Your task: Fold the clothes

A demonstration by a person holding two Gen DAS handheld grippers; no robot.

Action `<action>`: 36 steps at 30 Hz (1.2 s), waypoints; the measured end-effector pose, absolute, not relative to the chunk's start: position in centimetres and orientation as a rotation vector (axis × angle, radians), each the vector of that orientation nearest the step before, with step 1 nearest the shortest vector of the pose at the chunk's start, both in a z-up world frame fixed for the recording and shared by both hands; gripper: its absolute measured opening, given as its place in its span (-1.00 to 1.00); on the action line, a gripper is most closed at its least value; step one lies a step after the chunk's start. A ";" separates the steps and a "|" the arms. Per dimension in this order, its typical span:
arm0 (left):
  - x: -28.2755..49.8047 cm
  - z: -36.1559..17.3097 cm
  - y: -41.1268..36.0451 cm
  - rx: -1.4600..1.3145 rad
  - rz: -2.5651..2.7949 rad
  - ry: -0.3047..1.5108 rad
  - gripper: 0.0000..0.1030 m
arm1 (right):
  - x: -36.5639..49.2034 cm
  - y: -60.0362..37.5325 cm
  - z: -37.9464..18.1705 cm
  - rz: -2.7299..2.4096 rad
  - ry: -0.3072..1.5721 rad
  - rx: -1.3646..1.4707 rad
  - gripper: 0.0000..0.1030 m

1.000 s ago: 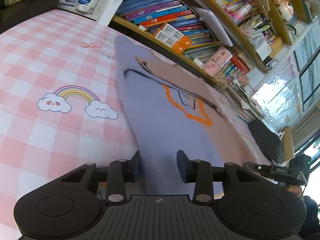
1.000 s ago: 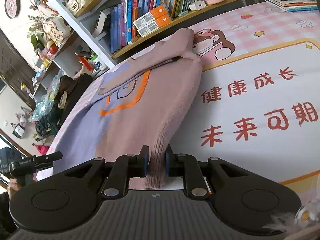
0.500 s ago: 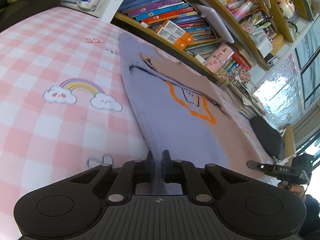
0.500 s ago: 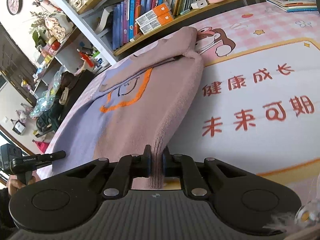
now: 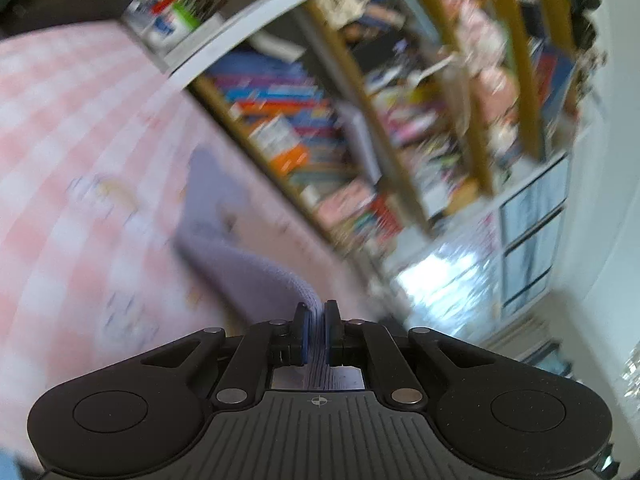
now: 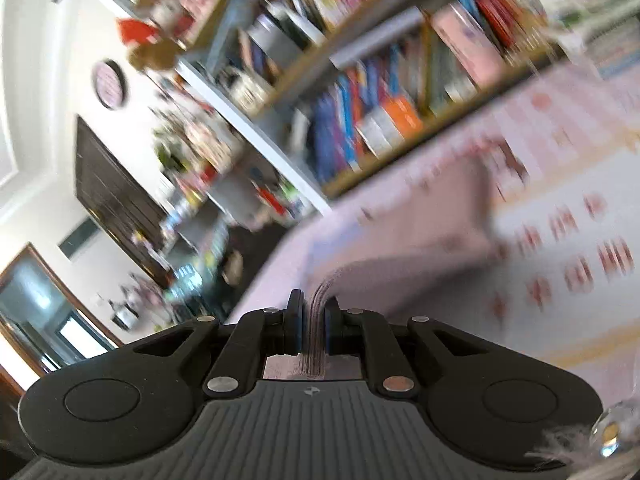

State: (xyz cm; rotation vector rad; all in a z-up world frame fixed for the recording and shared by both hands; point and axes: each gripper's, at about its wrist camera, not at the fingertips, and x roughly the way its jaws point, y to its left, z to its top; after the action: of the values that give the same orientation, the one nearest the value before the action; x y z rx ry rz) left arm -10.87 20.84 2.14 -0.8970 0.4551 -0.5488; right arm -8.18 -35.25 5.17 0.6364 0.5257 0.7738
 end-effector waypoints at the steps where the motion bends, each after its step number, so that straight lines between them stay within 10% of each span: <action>1: -10.0 2.8 20.8 -0.905 -0.555 0.430 -0.89 | -7.5 -35.0 5.9 0.772 0.501 0.628 -0.83; 30: 11.0 -1.0 20.4 -0.863 -0.328 0.553 -0.87 | 14.2 -31.8 0.5 0.489 0.632 0.755 -0.81; 36: 11.9 -1.7 20.3 -0.758 -0.275 0.607 -0.31 | 15.2 -32.1 -1.6 0.409 0.689 0.759 -0.47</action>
State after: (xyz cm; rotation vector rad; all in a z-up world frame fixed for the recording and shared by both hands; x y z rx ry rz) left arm 11.85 20.31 -1.71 -0.7583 0.6072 -0.2749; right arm 15.18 -32.06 -1.57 0.7586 0.6886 0.4089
